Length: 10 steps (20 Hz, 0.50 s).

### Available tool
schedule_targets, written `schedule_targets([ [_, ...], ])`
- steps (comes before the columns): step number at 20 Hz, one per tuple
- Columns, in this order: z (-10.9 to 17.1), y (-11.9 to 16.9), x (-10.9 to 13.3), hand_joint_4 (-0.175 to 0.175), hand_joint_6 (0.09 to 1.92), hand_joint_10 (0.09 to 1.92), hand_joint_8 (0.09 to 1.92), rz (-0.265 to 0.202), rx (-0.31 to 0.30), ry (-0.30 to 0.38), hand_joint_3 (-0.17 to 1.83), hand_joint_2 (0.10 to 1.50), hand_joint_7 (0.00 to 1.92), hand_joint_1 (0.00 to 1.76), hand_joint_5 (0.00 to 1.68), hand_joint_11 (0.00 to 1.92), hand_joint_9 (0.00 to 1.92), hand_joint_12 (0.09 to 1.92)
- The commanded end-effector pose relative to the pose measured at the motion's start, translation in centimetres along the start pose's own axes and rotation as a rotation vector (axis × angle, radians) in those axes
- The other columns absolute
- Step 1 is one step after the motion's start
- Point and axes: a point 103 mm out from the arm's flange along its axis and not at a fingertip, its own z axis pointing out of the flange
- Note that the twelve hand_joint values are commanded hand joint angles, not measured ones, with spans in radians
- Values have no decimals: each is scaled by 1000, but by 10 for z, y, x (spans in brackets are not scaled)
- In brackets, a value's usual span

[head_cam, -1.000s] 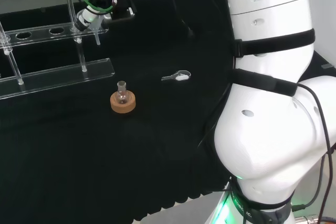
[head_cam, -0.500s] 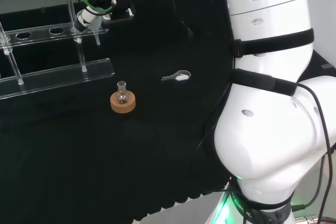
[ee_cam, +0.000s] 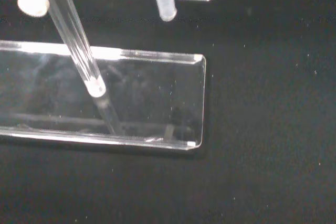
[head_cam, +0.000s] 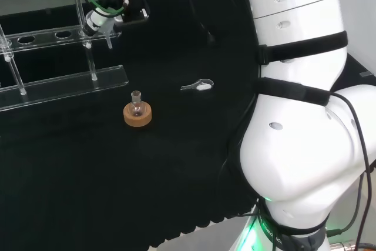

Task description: Pick up the funnel from the transparent funnel stand.

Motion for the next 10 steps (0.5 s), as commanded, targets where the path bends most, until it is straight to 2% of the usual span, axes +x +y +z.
schedule_targets([
  [1,1,-1,0,-44,87,758,657,1,3,-5,11,767,91,494,101,0,0,1425],
  [10,-2,-4,-1,-46,87,831,670,-6,-14,1,11,771,173,496,150,0,0,1429],
])
